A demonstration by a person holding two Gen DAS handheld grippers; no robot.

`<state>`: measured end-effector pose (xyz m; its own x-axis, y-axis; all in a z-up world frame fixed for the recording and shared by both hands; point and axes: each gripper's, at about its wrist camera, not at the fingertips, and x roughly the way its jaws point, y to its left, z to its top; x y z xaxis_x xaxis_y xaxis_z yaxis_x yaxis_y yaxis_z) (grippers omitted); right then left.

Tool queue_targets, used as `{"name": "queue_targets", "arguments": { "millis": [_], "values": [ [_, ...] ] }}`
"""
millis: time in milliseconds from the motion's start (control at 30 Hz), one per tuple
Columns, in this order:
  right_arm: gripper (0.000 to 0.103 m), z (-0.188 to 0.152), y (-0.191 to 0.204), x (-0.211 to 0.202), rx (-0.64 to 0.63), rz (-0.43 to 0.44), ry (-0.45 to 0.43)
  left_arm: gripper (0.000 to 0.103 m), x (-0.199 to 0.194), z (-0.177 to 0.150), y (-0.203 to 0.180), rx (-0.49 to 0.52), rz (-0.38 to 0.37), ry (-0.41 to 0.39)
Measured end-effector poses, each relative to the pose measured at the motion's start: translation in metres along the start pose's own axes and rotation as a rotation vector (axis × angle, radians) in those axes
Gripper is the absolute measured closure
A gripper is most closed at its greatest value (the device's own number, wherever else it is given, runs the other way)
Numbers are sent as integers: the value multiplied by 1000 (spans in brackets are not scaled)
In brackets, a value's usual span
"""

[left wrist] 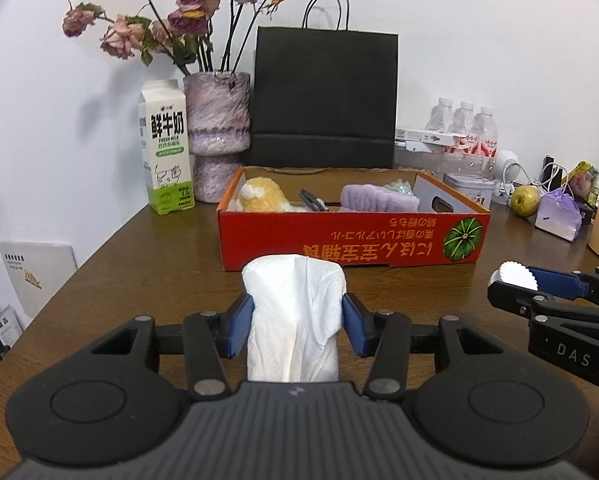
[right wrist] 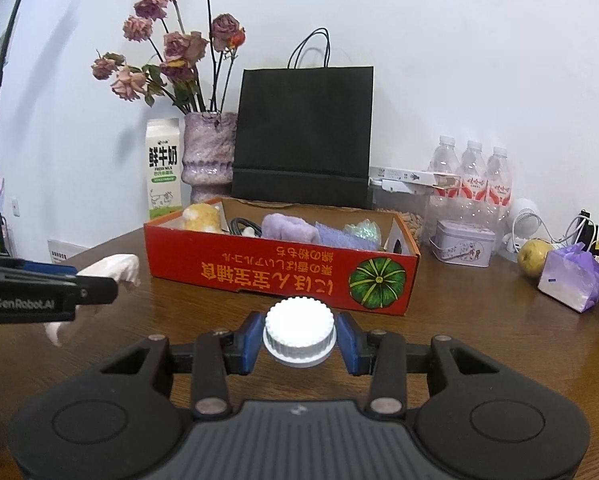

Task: Organize objects
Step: 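Carry the white pouch and white cap with both tools over the red box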

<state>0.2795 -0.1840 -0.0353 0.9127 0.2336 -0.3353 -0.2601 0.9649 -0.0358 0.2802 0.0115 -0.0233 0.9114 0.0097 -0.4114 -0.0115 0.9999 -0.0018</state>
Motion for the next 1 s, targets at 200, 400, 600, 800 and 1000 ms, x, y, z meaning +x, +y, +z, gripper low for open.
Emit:
{"name": "queue_targets", "arguments": {
  "millis": [200, 400, 600, 800, 1000],
  "values": [
    [64, 3, 1, -3, 1, 17, -16, 53, -5, 4, -6, -17, 14, -31],
    [64, 8, 2, -2, -7, 36, -32, 53, -3, 9, -15, -16, 12, -34],
    [64, 19, 0, 4, -15, 43, -51, 53, 2, 22, -23, -20, 20, -50],
    [64, 32, -5, 13, -11, 42, -76, 53, 13, 36, -28, -27, 24, -60],
    [64, 42, -11, 25, -5, 36, -92, 53, 27, 45, -33, -38, 15, -63]
  ]
}}
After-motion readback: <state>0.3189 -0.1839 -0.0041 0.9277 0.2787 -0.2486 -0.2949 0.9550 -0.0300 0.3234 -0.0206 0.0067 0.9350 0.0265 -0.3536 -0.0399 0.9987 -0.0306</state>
